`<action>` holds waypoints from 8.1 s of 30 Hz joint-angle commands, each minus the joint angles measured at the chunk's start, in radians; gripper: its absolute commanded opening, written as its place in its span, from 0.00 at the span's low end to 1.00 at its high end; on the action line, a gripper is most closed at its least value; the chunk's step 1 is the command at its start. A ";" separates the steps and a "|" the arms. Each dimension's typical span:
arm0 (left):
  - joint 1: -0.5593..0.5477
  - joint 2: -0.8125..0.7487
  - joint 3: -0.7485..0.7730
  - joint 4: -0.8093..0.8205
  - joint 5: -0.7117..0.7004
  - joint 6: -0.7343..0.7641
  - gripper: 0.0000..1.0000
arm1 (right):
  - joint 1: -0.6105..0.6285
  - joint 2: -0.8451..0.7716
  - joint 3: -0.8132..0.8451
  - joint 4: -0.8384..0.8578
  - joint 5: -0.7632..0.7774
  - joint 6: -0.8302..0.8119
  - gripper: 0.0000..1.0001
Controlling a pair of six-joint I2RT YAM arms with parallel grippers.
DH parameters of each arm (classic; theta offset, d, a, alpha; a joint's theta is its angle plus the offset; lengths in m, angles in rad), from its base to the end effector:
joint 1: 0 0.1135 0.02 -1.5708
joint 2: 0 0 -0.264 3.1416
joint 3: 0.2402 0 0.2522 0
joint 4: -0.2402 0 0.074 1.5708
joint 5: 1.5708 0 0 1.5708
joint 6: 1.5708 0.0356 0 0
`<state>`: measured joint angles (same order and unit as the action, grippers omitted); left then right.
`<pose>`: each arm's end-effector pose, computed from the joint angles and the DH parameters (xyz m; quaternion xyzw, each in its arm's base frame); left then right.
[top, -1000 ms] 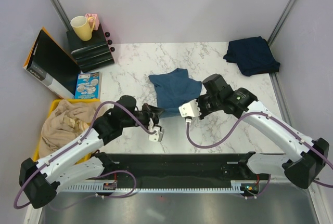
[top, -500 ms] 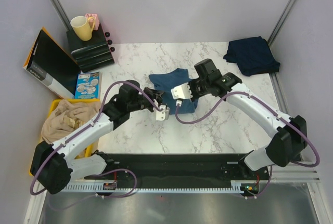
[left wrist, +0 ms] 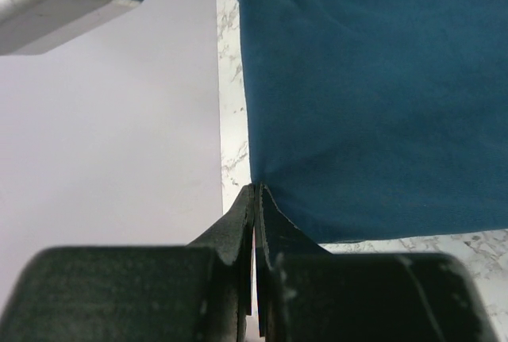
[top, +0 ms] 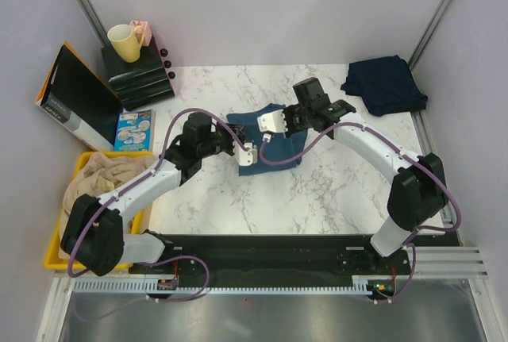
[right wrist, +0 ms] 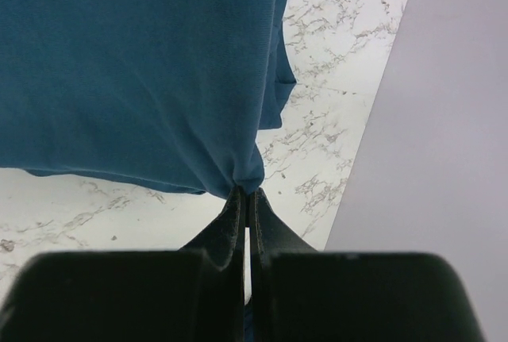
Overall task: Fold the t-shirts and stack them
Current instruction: Fold the tshirt
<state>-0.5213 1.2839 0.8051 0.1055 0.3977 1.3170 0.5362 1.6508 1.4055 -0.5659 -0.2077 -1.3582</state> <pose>0.2445 -0.1563 0.2681 0.7114 0.4026 0.0636 0.5726 0.3128 0.1944 0.2965 -0.7723 0.5082 -0.0591 0.3765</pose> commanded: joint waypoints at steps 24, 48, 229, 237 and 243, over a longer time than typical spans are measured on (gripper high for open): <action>0.121 0.443 0.224 0.514 -0.045 0.019 0.02 | -0.053 0.296 0.145 0.445 0.065 0.073 0.00; 0.075 0.195 0.121 0.430 0.010 -0.018 0.02 | -0.053 0.072 0.007 0.436 0.079 0.133 0.00; 0.116 0.611 0.792 -0.820 -0.112 -0.521 0.52 | -0.203 0.833 0.745 -0.348 -0.685 0.674 0.65; 0.116 0.604 0.778 -0.830 -0.099 -0.535 0.52 | -0.197 0.798 0.768 -0.335 -0.633 0.694 0.01; 0.115 0.608 0.779 -0.830 -0.085 -0.542 0.52 | -0.194 0.682 0.727 -0.302 -0.564 0.708 0.00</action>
<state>-0.4038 1.8915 1.5558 -0.7113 0.2722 0.7757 0.3370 2.4676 2.1277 -0.9264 -0.8005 -0.6502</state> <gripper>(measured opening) 0.518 0.020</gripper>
